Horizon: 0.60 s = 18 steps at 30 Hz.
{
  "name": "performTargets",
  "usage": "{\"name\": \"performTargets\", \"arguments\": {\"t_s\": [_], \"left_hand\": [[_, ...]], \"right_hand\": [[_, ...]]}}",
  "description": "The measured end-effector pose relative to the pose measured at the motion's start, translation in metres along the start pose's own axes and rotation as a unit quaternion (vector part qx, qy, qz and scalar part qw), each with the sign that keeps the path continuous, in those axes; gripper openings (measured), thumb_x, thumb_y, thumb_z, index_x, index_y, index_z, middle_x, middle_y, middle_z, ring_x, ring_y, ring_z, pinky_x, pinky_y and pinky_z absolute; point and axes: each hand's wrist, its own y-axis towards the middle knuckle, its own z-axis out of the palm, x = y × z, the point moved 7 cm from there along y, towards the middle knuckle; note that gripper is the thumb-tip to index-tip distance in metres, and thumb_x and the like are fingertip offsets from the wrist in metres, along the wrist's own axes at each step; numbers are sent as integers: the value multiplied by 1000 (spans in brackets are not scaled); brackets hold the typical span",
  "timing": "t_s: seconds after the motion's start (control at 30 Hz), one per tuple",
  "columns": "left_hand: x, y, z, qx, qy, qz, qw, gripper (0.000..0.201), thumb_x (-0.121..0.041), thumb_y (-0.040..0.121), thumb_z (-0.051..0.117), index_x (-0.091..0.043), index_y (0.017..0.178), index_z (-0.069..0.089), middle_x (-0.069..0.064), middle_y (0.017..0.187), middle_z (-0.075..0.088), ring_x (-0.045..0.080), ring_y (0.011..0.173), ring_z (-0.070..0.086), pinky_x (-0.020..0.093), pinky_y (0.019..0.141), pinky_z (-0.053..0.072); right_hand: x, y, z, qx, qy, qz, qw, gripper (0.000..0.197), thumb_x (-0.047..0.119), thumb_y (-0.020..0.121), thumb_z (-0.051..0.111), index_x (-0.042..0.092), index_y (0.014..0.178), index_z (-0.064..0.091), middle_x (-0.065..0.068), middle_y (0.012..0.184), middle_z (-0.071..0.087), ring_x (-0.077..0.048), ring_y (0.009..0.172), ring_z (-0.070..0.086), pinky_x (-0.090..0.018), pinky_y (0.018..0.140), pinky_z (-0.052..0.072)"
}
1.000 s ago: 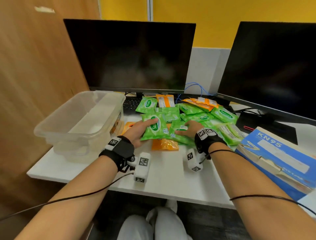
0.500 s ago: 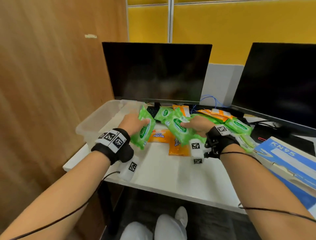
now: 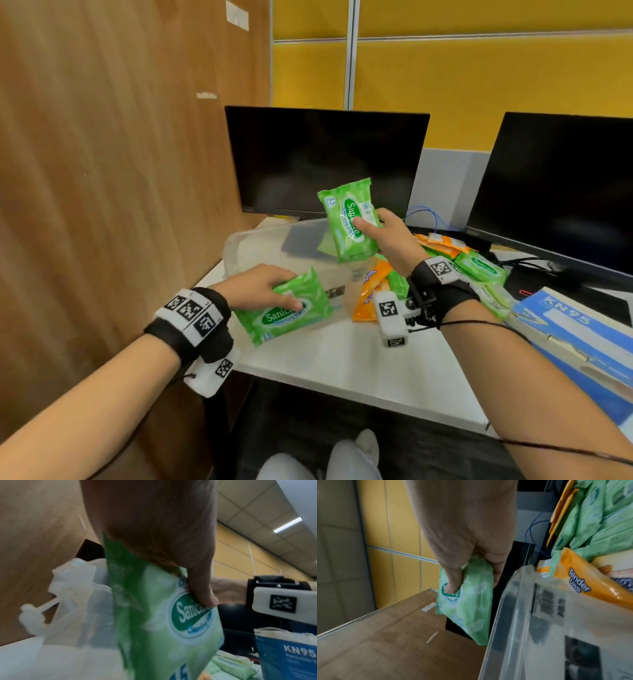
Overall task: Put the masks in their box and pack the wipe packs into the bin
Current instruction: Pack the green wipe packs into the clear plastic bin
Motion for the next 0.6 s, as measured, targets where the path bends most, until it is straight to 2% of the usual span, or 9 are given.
{"name": "performTargets", "arguments": {"t_s": [0.1,0.17,0.2,0.3,0.4,0.43,0.5,0.53,0.6], "left_hand": [[-5,3,0,-22,-29,29,999,9,-39,83,69,-39,85,60,-15,87,66,-5,82,59,18,75,46],[-5,3,-13,-72,-133,26,988,15,-35,86,67,-29,100,65,-8,101,70,7,93,65,27,85,51],[-5,2,-21,-104,-208,19,972,17,-31,88,64,-26,103,66,-5,103,71,11,94,67,30,87,52],[16,2,-49,-255,-409,-7,876,20,-30,95,53,-21,108,64,-2,106,72,15,96,68,37,90,51],[56,0,-66,-423,-493,-118,751,55,-48,95,47,-10,135,44,9,133,57,26,119,57,46,101,45],[66,1,-67,-453,-491,-151,728,65,-51,94,44,-7,141,36,10,138,51,27,124,52,47,105,42],[77,0,-70,-488,-471,-183,712,61,-47,98,39,-3,140,32,7,137,48,24,124,49,41,106,39],[77,-2,-72,-497,-466,-195,706,55,-42,100,36,-2,137,34,6,131,48,21,120,50,36,104,40],[82,-2,-73,-513,-481,-202,682,50,-40,101,35,-2,133,37,8,128,51,22,117,52,35,101,42]], "right_hand": [[3,2,14,13,2,30,999,40,28,96,57,0,123,50,-18,120,63,-30,105,66,-46,89,55],[2,2,25,32,23,63,997,39,31,100,47,0,125,49,-17,124,62,-30,109,64,-46,92,54],[0,2,31,41,49,82,995,39,29,102,43,-1,127,49,-18,125,61,-31,112,62,-46,93,52],[-4,0,42,66,118,123,983,32,13,101,45,-6,126,52,-22,125,60,-34,114,61,-40,91,52],[-10,-1,60,109,142,145,973,20,2,94,54,-1,114,60,-18,119,65,-28,103,66,-39,90,54],[-12,1,65,110,126,143,976,21,2,93,56,-1,114,60,-18,118,66,-29,103,65,-40,91,53],[-14,5,77,105,71,124,984,21,4,94,57,-2,113,61,-19,113,67,-29,100,66,-39,91,54],[-13,6,82,102,35,111,988,18,7,95,57,-2,108,63,-18,108,68,-27,93,67,-36,87,55],[-10,8,93,102,-27,95,990,14,13,98,53,6,91,63,-11,90,68,-15,72,66,-25,67,57]]}}
